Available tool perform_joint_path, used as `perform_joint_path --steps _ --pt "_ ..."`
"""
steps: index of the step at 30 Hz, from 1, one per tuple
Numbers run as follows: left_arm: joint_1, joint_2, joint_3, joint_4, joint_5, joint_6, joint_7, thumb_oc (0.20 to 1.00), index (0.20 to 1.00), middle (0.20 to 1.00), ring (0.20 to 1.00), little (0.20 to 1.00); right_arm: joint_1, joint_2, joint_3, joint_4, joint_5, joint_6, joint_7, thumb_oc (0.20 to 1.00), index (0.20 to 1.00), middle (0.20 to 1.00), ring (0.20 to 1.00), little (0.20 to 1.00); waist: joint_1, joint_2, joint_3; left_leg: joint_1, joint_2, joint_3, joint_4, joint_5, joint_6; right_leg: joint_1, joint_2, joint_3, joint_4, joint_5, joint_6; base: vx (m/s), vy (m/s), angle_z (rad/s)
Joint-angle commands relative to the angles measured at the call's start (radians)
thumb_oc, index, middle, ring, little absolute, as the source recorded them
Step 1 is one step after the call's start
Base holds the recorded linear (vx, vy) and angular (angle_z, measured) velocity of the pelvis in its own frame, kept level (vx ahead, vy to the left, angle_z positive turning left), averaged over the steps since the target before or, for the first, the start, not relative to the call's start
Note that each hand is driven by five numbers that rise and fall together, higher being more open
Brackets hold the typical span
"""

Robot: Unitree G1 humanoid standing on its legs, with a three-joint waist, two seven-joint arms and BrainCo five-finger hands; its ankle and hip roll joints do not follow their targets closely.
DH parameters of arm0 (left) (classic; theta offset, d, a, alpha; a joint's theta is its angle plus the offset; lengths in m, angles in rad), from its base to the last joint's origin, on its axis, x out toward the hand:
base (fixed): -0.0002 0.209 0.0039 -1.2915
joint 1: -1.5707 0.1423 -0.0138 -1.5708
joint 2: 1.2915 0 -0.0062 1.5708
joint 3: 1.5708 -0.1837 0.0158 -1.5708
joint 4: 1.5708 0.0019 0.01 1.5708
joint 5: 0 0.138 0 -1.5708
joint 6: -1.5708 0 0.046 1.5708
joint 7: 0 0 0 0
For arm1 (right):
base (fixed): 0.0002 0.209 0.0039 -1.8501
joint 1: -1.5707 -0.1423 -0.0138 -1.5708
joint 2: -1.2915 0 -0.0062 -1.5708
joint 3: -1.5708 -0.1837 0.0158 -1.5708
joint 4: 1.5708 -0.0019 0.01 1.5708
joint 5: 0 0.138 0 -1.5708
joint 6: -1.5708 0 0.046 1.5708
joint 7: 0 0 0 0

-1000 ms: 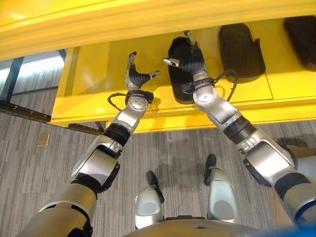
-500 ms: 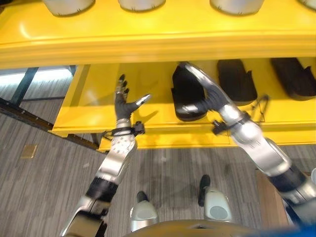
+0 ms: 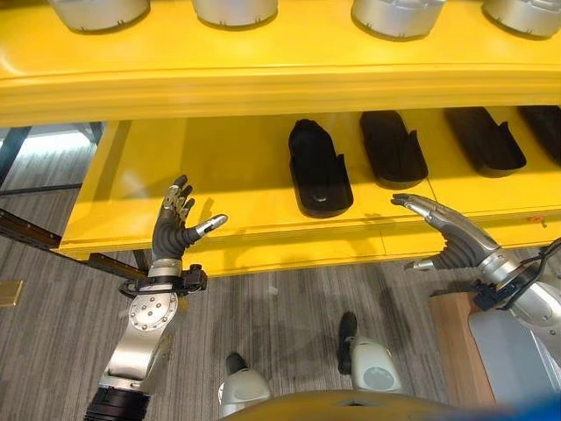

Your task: Move parts from the plastic box to the shelf.

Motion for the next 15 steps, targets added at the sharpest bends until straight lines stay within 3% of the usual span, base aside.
perform_joint_path --steps 1,12,14,15 --pt "-0.046 0.075 0.025 -0.076 0.018 -0.091 -0.02 1.0 1.0 1.0 1.0 1.0 -0.123 -0.018 0.029 -0.013 -0.019 -0.012 -0.033 1.0 1.0 1.0 1.0 1.0 0.006 -0.03 0.019 -0.028 0.007 -0.023 0.032 -0.002 0.006 0.16 -0.01 -0.017 -0.032 -0.115 0.039 -0.03 -0.007 0.03" --pt "-0.146 0.102 -0.042 -0.029 0.0 -0.079 -0.025 1.0 1.0 1.0 1.0 1.0 -0.383 -0.034 0.332 0.123 -0.164 0.039 0.021 1.0 1.0 1.0 1.0 1.0 0.07 -0.026 0.053 -0.071 0.019 -0.053 0.037 0.014 -0.003 0.138 -0.015 -0.051 -0.026 -0.112 0.042 -0.03 -0.02 0.05" --pt "-0.153 0.104 -0.045 -0.028 -0.002 -0.073 -0.029 1.0 1.0 1.0 1.0 1.0 -0.413 -0.035 0.357 0.132 -0.165 0.071 0.023 1.0 1.0 1.0 1.0 1.0 0.075 -0.025 0.058 -0.076 0.021 -0.056 0.038 0.017 -0.005 0.133 -0.015 -0.054 -0.023 -0.113 0.041 -0.02 -0.018 0.06" --pt "-0.16 0.105 -0.047 -0.023 -0.006 -0.074 -0.033 1.0 1.0 1.0 1.0 1.0 -0.442 -0.03 0.379 0.145 -0.161 0.125 0.025 1.0 1.0 1.0 1.0 1.0 0.082 -0.025 0.064 -0.084 0.024 -0.059 0.041 0.02 -0.009 0.126 -0.016 -0.057 -0.019 -0.114 0.04 -0.04 -0.025 0.11"
